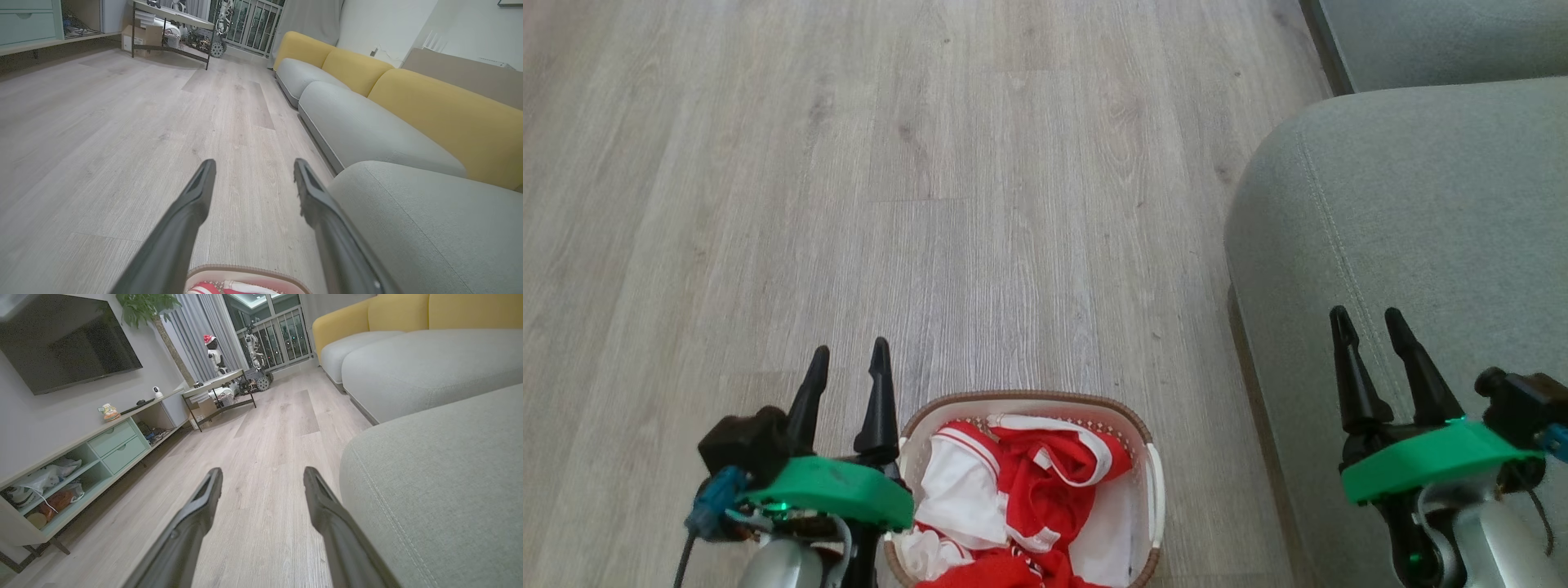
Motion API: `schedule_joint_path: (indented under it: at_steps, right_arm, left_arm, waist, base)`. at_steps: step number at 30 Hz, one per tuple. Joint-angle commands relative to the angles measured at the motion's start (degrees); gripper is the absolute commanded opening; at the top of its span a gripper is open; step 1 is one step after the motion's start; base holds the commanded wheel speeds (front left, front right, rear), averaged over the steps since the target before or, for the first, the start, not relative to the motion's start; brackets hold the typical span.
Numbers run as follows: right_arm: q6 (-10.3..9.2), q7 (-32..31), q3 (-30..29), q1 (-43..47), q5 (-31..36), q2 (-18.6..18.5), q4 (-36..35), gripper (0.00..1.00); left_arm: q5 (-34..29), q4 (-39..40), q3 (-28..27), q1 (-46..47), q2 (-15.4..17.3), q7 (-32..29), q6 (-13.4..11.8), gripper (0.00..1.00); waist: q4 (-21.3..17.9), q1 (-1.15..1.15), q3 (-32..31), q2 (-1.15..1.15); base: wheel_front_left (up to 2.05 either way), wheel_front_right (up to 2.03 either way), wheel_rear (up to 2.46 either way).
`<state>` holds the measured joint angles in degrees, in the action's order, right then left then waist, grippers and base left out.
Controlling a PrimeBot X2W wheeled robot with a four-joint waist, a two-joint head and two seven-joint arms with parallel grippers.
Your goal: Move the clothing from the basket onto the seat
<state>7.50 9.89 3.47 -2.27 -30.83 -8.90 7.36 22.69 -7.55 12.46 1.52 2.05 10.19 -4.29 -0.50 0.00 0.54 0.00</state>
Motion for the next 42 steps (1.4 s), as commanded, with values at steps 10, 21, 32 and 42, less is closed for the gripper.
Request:
schedule_joint_path:
  at_steps: [10,21,32,42]
  right_arm:
    - [-0.01,2.57,2.17,-3.61,6.97,-1.78,-3.48,1.00]
    - [-0.01,4.25,3.30,-3.90,13.03,-2.29,-4.45,1.00]
    - [-0.01,5.10,3.79,-4.03,15.99,-2.60,-4.79,1.00]
    - [-0.01,5.11,3.79,-4.14,15.73,-2.44,-4.72,1.00]
  left_arm:
    - [-8.03,3.51,0.52,3.54,0.75,2.29,-1.72,1.00]
    - [-14.95,4.75,1.92,3.72,0.80,3.96,-2.84,1.00]
    - [-18.25,5.35,2.58,3.73,0.83,4.81,-3.45,1.00]
    - [-17.99,5.38,2.35,3.61,0.83,4.81,-3.35,1.00]
  waist:
    - [-0.01,0.00,-0.03,0.00]
    - [-0.02,0.00,-0.18,0.00]
    - [0.10,0.00,-0.28,0.00]
    - [-0.23,0.00,-0.40,0.00]
  base:
    - [0.00,0.00,0.00]
    - [0.00,0.00,0.00]
    - [0.00,0.00,0.00]
    - [0.00,0.00,0.00]
